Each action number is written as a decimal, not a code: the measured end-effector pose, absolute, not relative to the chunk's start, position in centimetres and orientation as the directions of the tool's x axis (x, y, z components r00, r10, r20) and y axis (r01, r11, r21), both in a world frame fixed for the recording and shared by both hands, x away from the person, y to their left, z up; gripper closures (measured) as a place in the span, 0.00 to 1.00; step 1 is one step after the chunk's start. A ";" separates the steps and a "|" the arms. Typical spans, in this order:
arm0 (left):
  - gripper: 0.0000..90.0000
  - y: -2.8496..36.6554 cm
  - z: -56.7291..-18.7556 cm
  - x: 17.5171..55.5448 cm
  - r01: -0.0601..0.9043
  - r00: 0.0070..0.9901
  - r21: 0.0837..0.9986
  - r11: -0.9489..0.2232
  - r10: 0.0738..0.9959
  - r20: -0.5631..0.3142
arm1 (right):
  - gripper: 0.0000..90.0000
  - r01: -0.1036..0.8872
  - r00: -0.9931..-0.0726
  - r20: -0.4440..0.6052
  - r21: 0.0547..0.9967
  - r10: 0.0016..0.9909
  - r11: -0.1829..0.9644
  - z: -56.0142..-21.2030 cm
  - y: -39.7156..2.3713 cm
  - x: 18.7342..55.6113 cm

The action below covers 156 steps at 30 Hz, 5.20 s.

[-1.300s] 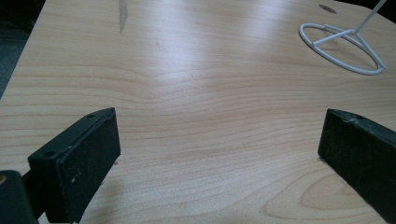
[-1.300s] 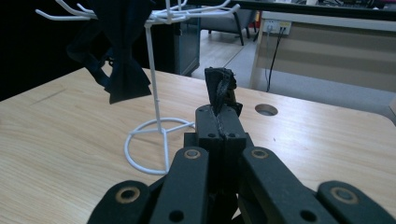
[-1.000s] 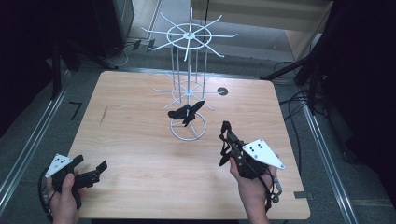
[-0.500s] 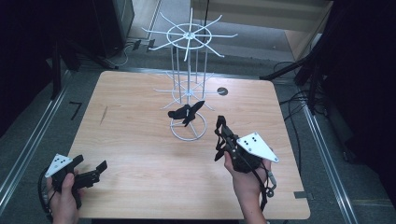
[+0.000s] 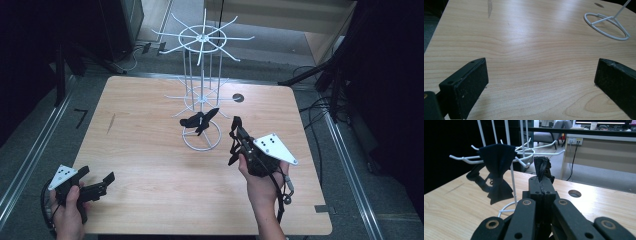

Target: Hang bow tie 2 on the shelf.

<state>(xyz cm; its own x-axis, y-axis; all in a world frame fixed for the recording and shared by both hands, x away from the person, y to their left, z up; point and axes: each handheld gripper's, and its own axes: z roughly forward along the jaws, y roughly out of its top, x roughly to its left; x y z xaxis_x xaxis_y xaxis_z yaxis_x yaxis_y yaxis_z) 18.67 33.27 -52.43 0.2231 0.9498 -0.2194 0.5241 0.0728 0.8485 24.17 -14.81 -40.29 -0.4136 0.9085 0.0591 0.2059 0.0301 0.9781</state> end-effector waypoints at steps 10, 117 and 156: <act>0.00 33.3 -52.4 18.7 0.523 0.225 0.849 0.070 0.950 -0.217 | 1.00 0.198 -0.420 0.064 0.980 0.905 0.022 -39.8 -13.9 24.5; 0.00 33.3 -52.4 18.7 0.522 0.227 0.850 0.076 0.948 -0.224 | 0.15 0.371 -0.291 0.110 0.928 0.950 0.007 -48.6 -22.6 24.6; 0.00 33.2 -52.4 18.7 0.521 0.228 0.850 0.070 0.949 -0.218 | 0.16 0.431 -0.169 0.147 0.900 0.975 -0.061 -52.3 -32.1 20.5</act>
<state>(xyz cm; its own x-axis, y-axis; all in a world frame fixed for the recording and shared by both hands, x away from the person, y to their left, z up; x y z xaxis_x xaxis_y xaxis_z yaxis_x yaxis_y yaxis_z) 18.67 33.21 -52.44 0.2281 0.9490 -0.2178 0.5213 0.0699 0.8505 20.49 -32.09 -52.33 -0.1688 0.9747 0.1466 0.4310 -0.0608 0.9003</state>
